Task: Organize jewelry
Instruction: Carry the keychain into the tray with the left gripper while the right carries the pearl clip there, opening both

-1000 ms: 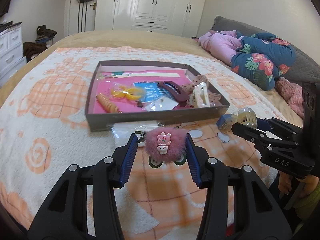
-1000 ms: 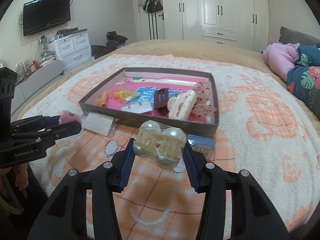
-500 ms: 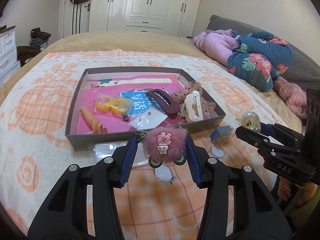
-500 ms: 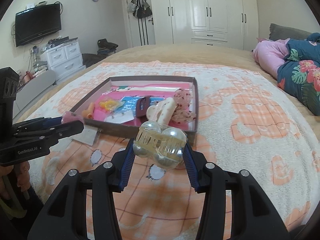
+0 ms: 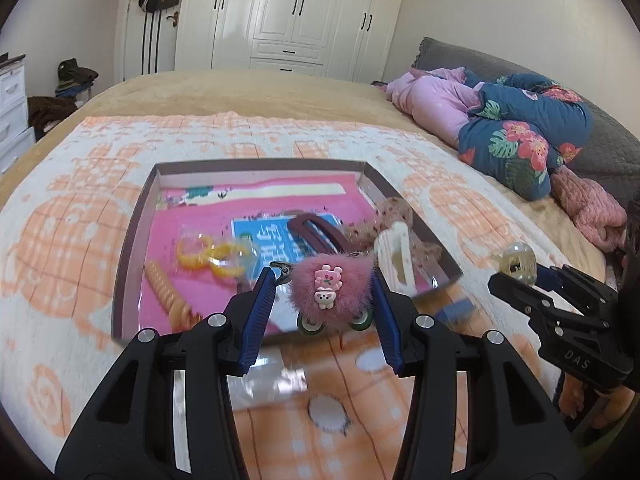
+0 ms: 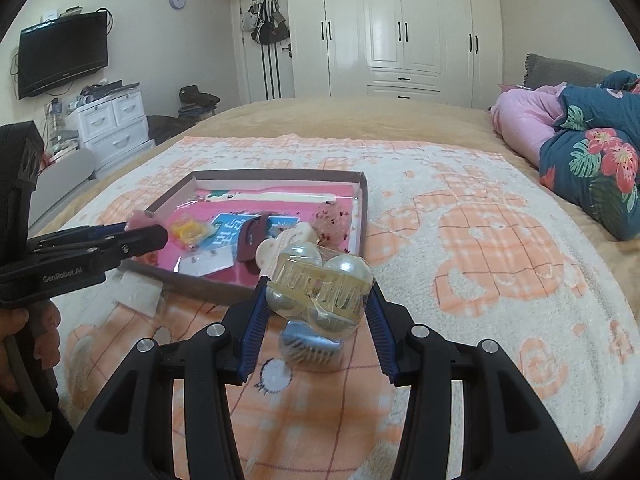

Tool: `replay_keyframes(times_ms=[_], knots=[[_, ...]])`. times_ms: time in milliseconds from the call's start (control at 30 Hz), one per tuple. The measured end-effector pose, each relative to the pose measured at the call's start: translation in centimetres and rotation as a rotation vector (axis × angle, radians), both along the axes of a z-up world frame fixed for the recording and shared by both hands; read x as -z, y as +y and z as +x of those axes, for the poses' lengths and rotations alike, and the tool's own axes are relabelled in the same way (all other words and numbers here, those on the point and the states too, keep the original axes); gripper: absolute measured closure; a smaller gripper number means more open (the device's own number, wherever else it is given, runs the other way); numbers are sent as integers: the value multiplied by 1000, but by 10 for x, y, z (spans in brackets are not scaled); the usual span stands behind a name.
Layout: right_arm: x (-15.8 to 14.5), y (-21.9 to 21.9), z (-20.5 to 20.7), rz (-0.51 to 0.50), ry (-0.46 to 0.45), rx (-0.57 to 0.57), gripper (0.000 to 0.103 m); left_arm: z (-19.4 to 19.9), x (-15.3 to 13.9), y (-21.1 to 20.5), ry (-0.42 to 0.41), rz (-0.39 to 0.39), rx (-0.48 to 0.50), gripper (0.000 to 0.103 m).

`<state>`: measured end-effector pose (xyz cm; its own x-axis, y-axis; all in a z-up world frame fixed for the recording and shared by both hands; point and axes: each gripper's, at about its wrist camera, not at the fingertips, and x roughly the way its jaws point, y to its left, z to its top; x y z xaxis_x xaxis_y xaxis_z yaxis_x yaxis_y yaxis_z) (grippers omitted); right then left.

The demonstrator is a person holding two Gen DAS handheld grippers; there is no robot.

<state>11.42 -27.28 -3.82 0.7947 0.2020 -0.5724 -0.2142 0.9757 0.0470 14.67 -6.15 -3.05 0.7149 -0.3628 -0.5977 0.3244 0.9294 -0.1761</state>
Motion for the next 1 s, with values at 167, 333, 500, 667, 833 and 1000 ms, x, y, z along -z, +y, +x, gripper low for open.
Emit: replay_keyframes(times_ms=[167, 333, 500, 667, 833, 1000], knots=[[-1, -1, 14, -3, 1, 5, 58, 18, 1, -3, 4, -5, -5, 64], [-2, -1, 28, -7, 5, 6, 58, 34, 0, -7, 4, -5, -8, 64], [0, 2, 45, -19, 20, -4, 58, 50, 2, -9, 17, -3, -13, 64], [8, 6, 62, -28, 52, -13, 58, 63, 9, -13, 35, 12, -10, 64], [21, 7, 71, -13, 91, -21, 58, 74, 17, -16, 64, 24, -11, 64], [30, 10, 71, -32, 100, -37, 57, 79, 26, -18, 86, 34, -11, 64]])
